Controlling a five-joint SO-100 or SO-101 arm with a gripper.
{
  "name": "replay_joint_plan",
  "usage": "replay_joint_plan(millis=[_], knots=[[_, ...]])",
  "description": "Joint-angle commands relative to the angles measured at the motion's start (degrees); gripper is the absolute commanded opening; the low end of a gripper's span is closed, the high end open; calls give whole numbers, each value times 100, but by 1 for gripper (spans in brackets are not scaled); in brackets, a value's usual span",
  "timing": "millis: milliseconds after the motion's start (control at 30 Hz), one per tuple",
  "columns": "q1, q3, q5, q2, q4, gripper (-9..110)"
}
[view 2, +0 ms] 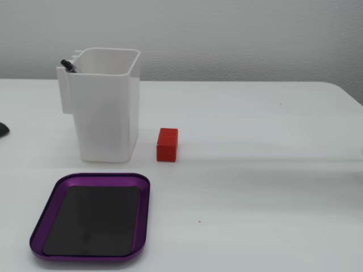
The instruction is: Pick up the pen and put it in the pen holder.
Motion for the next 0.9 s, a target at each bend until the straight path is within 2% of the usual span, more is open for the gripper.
replay_joint_plan(millis=[0,367,667,867], knots=[[-44,773,-343,1116,70,9],[-598,5106,-422,3867,-211,9],[-536,9105,-422,6126,-2021,9],[-527,11127,-413,7831,-2909,9]])
